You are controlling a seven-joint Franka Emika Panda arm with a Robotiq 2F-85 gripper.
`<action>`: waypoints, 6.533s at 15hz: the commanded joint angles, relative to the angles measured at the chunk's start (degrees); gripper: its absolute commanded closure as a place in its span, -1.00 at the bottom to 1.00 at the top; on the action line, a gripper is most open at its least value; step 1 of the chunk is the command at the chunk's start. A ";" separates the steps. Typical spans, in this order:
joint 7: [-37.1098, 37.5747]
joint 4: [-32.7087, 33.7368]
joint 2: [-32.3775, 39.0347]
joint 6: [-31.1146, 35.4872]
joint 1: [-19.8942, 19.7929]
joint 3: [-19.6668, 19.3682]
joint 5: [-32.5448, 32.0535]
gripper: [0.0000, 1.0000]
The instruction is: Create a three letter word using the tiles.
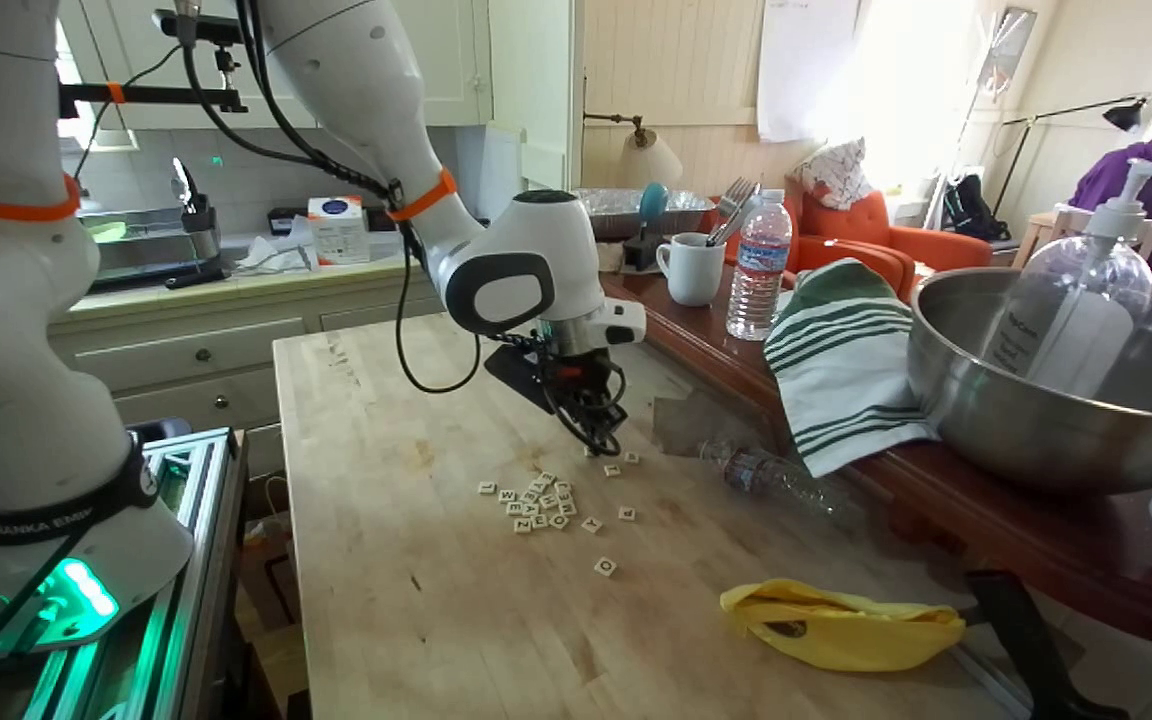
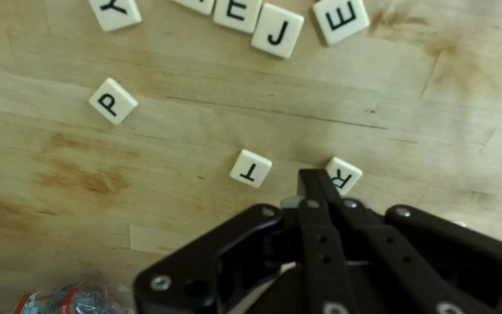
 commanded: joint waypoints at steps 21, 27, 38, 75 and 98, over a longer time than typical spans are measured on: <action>1.52 3.86 5.16 2.73 3.24 1.06 0.19 1.00; 0.76 3.96 6.03 5.97 4.09 -0.06 -3.76 1.00; -6.07 3.56 6.17 6.50 3.01 1.35 -7.48 1.00; -7.73 1.79 2.61 6.15 2.50 3.00 -7.40 1.00; 6.27 1.89 -2.06 -6.67 5.81 2.92 1.32 -0.99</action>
